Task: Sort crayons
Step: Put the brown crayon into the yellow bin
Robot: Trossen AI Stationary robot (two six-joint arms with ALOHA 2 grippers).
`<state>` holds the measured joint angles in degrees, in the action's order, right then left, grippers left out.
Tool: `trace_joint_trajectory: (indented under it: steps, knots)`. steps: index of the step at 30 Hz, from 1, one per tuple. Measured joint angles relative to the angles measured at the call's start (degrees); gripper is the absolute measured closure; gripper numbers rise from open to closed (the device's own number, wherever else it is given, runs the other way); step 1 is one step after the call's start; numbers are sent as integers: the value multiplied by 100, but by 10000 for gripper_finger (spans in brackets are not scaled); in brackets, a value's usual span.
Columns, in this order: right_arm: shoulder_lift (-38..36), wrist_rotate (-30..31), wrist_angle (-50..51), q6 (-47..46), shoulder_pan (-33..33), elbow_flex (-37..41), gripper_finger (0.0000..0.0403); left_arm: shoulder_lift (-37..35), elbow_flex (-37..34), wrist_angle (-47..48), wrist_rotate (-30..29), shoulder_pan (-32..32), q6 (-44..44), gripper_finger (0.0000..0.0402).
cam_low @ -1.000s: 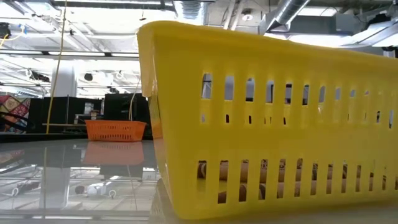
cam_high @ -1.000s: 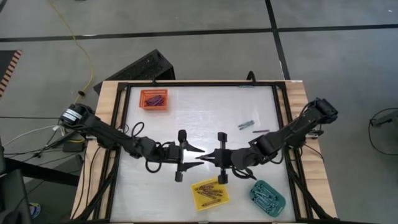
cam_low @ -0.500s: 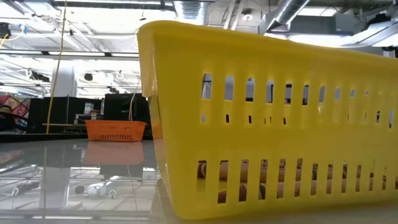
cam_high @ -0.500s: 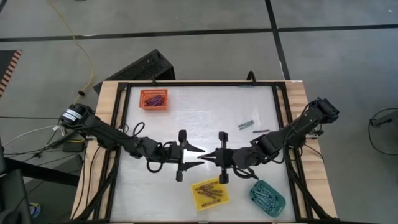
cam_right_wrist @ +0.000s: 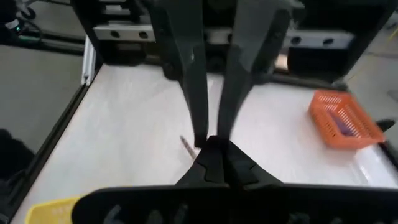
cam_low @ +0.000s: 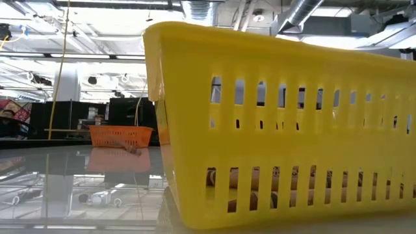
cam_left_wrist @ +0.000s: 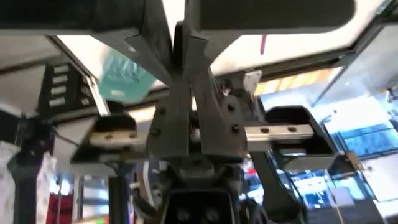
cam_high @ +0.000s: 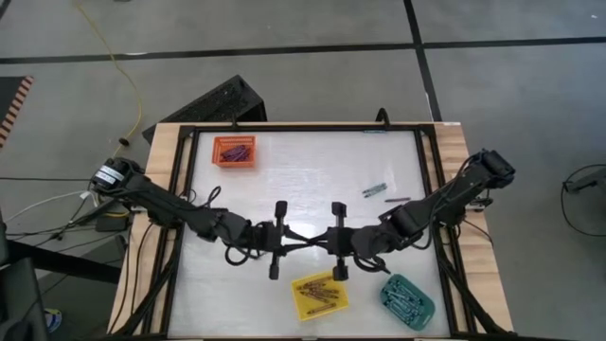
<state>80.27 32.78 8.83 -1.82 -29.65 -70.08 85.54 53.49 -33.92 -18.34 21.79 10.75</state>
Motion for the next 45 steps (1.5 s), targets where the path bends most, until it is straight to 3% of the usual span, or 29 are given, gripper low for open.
trace_joint_trajectory:
  steps: [4,8,15,18,23,31,37,40,45]
  knots:
    - [5,-14,449,-386,-2,7,403,-3,0,718,-351,144,-73,392]
    - [33,-14,872,-927,2,7,403,-167,-14,2140,-448,349,-502,380]
    - [156,-191,1216,-1185,-142,4,403,-243,-23,5598,-733,813,-2905,276]
    - [164,-191,1214,-1187,-160,4,403,-192,-190,6315,-647,857,-3919,251]
    - [164,-204,1222,-1183,-131,0,403,-192,-752,6494,-877,647,-4832,251]
    - [164,-204,1260,-1183,-130,0,403,-192,-1649,5125,488,-264,-4765,257]
    - [162,-202,1391,-1316,-149,-2,403,-214,-1904,4974,641,-387,-4637,263]
    - [162,-197,1390,-1319,-146,-2,403,-212,-1941,5091,453,-355,-4610,292]
    - [162,-194,1387,-1319,-136,-2,403,-208,-1954,5078,354,-269,-4327,385]
